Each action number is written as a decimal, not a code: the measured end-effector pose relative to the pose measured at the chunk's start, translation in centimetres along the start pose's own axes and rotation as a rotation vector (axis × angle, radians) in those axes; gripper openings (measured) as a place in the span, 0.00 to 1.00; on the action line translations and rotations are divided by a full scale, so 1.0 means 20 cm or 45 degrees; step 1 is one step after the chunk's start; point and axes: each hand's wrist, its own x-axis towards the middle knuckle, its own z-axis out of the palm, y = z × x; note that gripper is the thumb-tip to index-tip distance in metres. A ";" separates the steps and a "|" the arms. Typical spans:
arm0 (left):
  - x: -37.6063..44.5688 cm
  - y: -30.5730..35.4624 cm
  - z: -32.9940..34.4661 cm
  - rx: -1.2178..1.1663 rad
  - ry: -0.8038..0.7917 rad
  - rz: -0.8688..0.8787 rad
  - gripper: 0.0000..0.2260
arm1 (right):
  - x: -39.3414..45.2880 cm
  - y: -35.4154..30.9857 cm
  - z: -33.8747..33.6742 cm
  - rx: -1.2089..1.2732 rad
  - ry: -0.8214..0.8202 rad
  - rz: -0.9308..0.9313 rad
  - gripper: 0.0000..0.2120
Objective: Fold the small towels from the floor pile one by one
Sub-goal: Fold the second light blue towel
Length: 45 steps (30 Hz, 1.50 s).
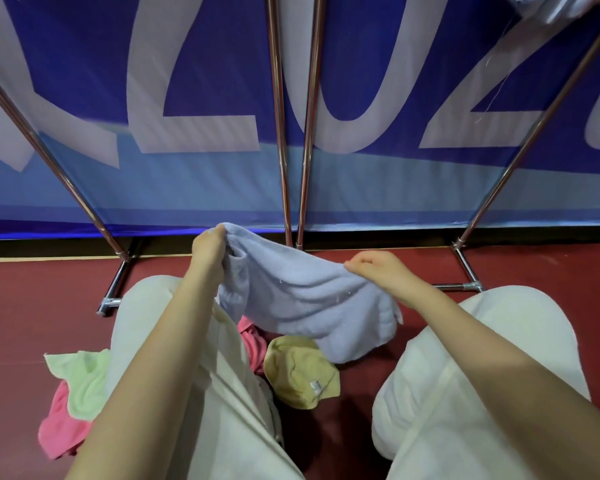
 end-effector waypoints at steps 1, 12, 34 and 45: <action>0.00 -0.01 0.02 0.116 -0.026 0.084 0.12 | 0.00 -0.03 -0.01 0.050 0.030 -0.016 0.08; -0.18 -0.13 0.35 0.278 -0.313 0.340 0.16 | 0.03 -0.20 0.04 0.275 0.195 0.065 0.10; -0.26 -0.02 0.35 0.084 -0.241 0.385 0.14 | 0.07 -0.09 0.03 -0.429 -0.044 -0.197 0.19; -0.10 0.05 0.20 -0.067 0.080 0.073 0.13 | 0.01 -0.10 -0.02 -0.134 0.141 -0.075 0.21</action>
